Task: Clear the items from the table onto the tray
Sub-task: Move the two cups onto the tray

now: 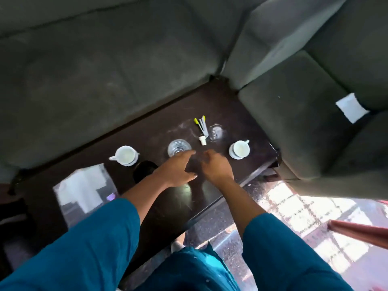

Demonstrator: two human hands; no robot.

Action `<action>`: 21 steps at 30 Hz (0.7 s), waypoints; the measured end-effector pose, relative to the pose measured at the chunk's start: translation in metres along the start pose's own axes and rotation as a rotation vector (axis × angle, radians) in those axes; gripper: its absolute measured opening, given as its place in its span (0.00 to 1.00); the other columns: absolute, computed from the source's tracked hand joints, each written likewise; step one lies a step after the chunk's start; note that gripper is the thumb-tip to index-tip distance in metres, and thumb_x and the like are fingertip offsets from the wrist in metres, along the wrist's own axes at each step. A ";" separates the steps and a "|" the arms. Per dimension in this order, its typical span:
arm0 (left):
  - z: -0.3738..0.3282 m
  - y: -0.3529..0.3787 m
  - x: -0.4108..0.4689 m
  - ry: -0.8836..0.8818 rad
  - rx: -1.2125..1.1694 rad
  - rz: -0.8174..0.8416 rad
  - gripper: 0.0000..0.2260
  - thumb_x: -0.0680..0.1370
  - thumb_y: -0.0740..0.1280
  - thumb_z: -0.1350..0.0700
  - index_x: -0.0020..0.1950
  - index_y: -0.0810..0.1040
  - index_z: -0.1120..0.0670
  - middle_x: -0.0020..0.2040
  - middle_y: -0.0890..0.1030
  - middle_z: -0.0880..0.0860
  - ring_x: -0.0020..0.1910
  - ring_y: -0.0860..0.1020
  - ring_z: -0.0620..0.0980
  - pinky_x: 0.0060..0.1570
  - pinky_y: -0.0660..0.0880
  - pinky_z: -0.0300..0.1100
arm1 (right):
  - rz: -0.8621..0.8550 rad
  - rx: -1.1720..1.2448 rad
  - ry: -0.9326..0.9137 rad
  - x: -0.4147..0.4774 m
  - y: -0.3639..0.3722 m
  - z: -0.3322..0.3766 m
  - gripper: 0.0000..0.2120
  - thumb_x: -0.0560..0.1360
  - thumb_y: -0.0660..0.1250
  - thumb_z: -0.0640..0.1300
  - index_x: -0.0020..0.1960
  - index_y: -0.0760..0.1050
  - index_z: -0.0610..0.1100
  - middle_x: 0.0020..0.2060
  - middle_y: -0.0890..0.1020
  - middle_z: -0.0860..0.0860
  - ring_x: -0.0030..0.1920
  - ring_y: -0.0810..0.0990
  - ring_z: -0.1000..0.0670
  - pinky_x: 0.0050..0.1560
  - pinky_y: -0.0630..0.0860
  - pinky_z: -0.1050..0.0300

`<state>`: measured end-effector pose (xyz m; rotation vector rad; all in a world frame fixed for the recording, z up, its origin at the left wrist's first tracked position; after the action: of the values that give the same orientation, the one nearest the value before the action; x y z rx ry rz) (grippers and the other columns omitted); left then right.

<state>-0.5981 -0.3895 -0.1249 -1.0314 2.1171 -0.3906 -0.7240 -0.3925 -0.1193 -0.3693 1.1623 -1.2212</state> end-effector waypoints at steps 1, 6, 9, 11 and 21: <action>-0.007 0.010 0.014 0.002 -0.016 0.020 0.33 0.71 0.70 0.51 0.73 0.59 0.50 0.72 0.66 0.54 0.69 0.68 0.51 0.62 0.62 0.37 | -0.004 -0.018 0.035 0.009 -0.002 -0.018 0.16 0.73 0.62 0.46 0.59 0.72 0.43 0.57 0.78 0.39 0.58 0.75 0.37 0.54 0.72 0.50; -0.029 0.047 0.064 0.017 0.025 0.088 0.33 0.72 0.70 0.53 0.74 0.58 0.51 0.73 0.65 0.55 0.70 0.66 0.52 0.68 0.63 0.43 | -0.047 -0.092 0.178 0.039 -0.006 -0.088 0.25 0.73 0.63 0.48 0.68 0.62 0.47 0.72 0.59 0.40 0.68 0.60 0.34 0.64 0.66 0.43; -0.033 0.063 0.084 0.043 0.067 0.126 0.33 0.73 0.69 0.53 0.74 0.58 0.52 0.73 0.64 0.55 0.71 0.64 0.51 0.65 0.59 0.38 | -0.080 -0.127 0.206 0.055 -0.012 -0.113 0.32 0.71 0.66 0.45 0.71 0.56 0.52 0.75 0.47 0.41 0.69 0.54 0.29 0.66 0.63 0.38; -0.030 0.073 0.094 0.035 0.073 0.146 0.33 0.73 0.68 0.53 0.74 0.58 0.51 0.74 0.63 0.54 0.72 0.63 0.50 0.63 0.57 0.36 | -0.077 -0.110 0.211 0.068 -0.011 -0.124 0.35 0.71 0.66 0.43 0.72 0.53 0.54 0.75 0.42 0.44 0.69 0.53 0.27 0.64 0.65 0.36; -0.009 0.080 0.115 0.028 0.093 0.167 0.29 0.73 0.68 0.54 0.72 0.62 0.51 0.73 0.64 0.52 0.70 0.65 0.49 0.64 0.59 0.36 | -0.139 -0.229 0.287 0.111 0.009 -0.139 0.29 0.71 0.60 0.30 0.66 0.61 0.53 0.74 0.40 0.37 0.65 0.59 0.30 0.49 0.76 0.38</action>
<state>-0.6950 -0.4288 -0.2186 -0.7935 2.1700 -0.4192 -0.8475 -0.4386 -0.2393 -0.4625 1.5525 -1.2939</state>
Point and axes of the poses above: each hand's wrist, its own x-axis towards the middle knuckle, its own y-axis out of the palm, z = x × y, the point moved 8 cm from there along x, towards the middle knuckle
